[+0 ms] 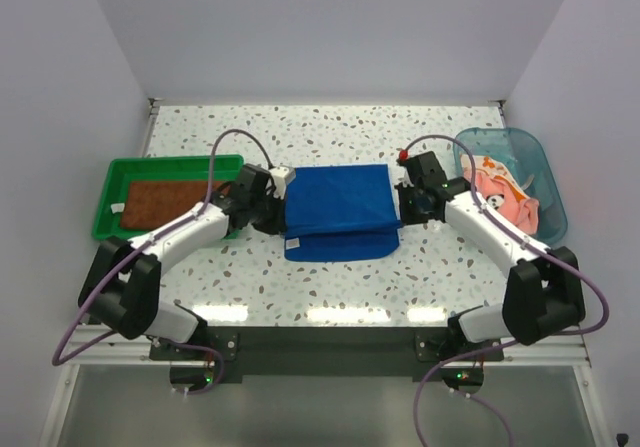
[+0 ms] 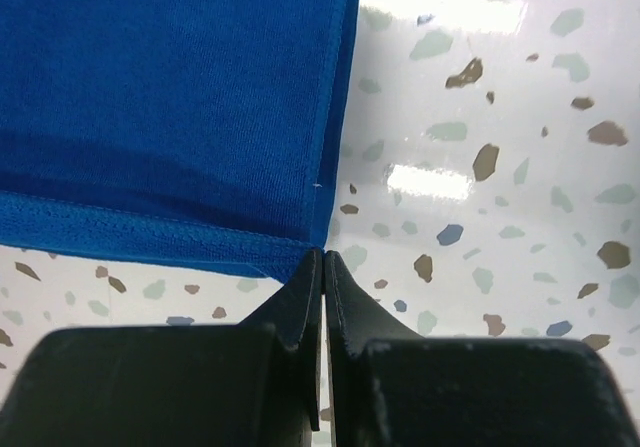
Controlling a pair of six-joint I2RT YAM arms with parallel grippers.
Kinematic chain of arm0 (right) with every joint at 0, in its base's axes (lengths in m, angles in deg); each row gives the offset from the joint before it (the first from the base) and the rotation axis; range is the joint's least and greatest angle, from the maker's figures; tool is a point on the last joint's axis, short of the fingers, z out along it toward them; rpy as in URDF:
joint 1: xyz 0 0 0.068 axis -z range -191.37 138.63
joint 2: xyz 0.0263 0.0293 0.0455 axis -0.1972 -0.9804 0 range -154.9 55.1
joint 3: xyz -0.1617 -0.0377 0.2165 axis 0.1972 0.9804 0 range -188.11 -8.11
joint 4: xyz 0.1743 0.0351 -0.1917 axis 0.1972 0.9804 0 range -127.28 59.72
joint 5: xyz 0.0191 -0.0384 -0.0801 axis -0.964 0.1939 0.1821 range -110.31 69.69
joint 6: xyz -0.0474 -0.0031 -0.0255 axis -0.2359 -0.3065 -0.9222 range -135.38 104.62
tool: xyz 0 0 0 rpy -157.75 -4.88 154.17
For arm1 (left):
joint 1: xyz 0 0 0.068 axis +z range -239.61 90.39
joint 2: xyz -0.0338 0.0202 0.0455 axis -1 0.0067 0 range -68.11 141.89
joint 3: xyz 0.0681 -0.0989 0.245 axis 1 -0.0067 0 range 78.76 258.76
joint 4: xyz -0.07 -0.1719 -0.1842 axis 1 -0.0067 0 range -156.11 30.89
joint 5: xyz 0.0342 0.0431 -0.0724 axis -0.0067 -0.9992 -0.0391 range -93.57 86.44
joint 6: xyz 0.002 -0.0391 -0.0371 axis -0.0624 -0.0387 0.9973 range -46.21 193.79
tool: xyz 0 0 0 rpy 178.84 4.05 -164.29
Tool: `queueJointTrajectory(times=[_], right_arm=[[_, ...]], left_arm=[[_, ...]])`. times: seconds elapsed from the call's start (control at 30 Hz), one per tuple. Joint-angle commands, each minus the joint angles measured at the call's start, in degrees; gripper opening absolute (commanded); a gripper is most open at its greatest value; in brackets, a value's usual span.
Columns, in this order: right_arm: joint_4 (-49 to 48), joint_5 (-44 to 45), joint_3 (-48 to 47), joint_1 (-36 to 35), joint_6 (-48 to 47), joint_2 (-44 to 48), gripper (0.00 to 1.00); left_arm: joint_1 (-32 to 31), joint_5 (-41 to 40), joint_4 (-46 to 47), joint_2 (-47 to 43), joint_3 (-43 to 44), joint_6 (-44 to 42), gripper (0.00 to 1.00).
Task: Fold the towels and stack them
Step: Move the towel to the center of the board
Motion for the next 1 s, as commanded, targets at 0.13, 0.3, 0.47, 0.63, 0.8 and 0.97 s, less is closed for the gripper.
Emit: queueJointTrajectory(times=[0.13, 0.3, 0.47, 0.63, 0.8, 0.97], right_arm=[[-1.9, 3.0, 5.5, 0.7, 1.6, -2.8, 0.00], [-3.5, 2.4, 6.7, 0.6, 1.7, -5.3, 0.00], [-3.9, 1.3, 7.5, 0.5, 2.2, -5.3, 0.02], [-3.1, -0.3, 8.0, 0.3, 3.1, -4.0, 0.15], [-0.3, -3.6, 9.4, -1.4, 5.3, 0.7, 0.28], [2.2, -5.9, 14.4, -6.2, 10.6, 9.1, 0.30]], left_arm=[[-0.2, -0.7, 3.7, 3.6, -6.8, 2.8, 0.06], [-0.4, -0.2, 6.4, 4.8, -9.4, 4.1, 0.08], [-0.6, 0.4, 6.5, 3.9, -10.3, 4.7, 0.22], [-1.0, 1.8, 5.6, 1.3, -10.5, 6.1, 0.43], [-1.6, 4.3, 4.3, -6.5, -13.0, 7.8, 0.69], [-2.2, 6.7, 4.5, -16.0, -18.7, 11.6, 0.78]])
